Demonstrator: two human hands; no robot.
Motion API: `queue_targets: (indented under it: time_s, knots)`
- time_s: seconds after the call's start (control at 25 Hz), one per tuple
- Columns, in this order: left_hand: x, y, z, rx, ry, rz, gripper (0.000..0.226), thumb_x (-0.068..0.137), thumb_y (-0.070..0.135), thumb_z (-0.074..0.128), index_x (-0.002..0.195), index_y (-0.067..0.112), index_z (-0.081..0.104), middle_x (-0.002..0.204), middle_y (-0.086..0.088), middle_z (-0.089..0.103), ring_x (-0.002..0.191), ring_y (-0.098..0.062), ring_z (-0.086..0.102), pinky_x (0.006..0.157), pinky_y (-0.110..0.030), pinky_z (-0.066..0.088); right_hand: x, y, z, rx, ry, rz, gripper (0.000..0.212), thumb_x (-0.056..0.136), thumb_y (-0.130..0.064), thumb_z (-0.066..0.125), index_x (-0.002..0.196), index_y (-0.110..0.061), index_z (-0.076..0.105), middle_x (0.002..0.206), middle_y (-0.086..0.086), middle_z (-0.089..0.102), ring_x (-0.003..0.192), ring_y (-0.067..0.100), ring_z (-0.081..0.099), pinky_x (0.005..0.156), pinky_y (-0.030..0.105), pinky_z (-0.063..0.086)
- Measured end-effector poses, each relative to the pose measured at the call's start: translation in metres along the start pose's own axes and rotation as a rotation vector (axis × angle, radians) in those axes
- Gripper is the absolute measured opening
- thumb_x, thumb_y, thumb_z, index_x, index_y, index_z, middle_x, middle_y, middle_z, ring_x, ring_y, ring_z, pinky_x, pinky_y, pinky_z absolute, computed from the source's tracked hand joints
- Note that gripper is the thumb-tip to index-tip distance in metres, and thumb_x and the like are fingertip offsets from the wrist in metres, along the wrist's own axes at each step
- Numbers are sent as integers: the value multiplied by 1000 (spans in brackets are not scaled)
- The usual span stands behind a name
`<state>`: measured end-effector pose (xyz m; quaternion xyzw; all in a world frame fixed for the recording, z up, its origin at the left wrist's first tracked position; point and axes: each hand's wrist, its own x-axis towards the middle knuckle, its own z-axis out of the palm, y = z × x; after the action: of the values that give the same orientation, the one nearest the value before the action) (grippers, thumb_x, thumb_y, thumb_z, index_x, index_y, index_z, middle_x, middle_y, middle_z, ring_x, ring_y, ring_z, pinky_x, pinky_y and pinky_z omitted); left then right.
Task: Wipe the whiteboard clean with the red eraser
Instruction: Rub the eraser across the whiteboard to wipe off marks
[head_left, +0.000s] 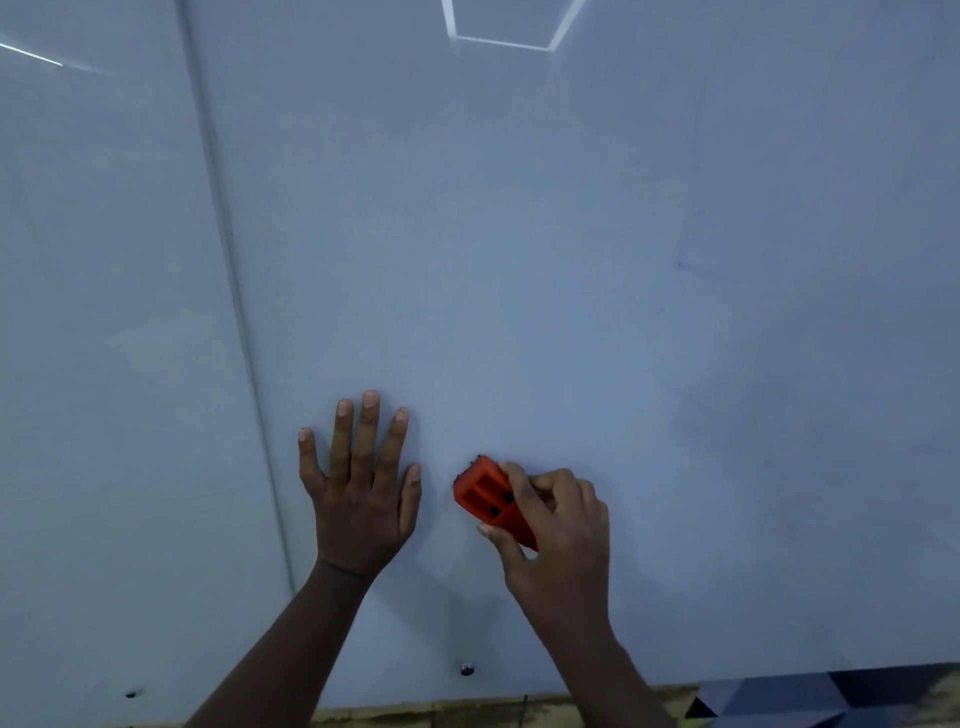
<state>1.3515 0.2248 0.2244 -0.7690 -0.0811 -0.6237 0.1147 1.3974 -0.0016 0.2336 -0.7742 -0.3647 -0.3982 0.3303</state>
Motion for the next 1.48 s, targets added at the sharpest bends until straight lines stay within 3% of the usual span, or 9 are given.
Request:
queue_targets:
  time_s: [0.2,0.32,0.44,0.56,0.76,0.88,1.04,1.28,1.48]
  knots:
    - [-1,2,-8,-46,-24,-9,64,110,34,44,168,17,24,177,-9,13,164,-31,13,129,-62,10,52,24,-45,150,288,245,69,81,-32,88,144,-22,63,105,-7,50,96,21,51,83,32,47]
    - [-13,-7,-19,-75,-74,26,64,109,30,48,168,15,27,176,-10,18,162,-32,20,130,-59,15,59,34,-56,243,351,376,72,80,-30,88,146,-25,60,107,-8,50,102,24,55,82,30,53]
    - [-39,-14,-27,-63,-125,34,65,107,30,53,165,11,31,175,-13,21,162,-33,21,129,-59,20,34,27,-36,165,303,299,67,77,-27,91,140,-19,67,105,-7,50,95,24,52,82,28,46]
    - [-67,-7,-31,-49,-179,-14,65,106,31,54,163,9,35,175,-14,22,162,-34,21,127,-61,23,-3,10,-1,116,181,155,61,79,-34,87,136,-21,70,104,-6,54,93,21,50,79,37,45]
    - [-70,1,-43,-13,-194,-60,63,101,33,64,157,9,48,167,-16,35,155,-36,32,121,-60,33,-41,-4,28,57,0,-41,64,86,-40,81,144,-31,57,114,-3,61,103,20,55,78,45,48]
    - [-37,1,-51,-6,-145,-62,61,96,34,73,150,11,59,156,-14,46,143,-34,43,111,-56,36,-16,0,12,71,57,-53,62,86,-38,82,144,-25,61,115,0,61,102,22,55,79,42,46]
    - [39,-1,-54,-28,-51,-9,60,99,37,71,152,13,56,155,-14,51,141,-30,44,109,-55,36,45,7,-24,65,169,-46,60,85,-37,83,139,-18,67,117,6,61,98,22,53,82,41,46]
    - [134,-8,-52,15,15,123,68,100,61,65,154,21,55,157,-10,52,140,-30,50,109,-54,35,112,-4,-52,-4,201,-208,62,86,-33,85,143,-19,64,121,5,61,101,21,52,85,39,45]
    - [160,-15,-56,-44,102,167,46,99,35,65,143,23,67,154,-9,56,137,-29,51,104,-53,35,89,10,-38,-142,178,-380,58,88,-23,76,144,-24,63,128,10,63,103,31,61,87,41,43]
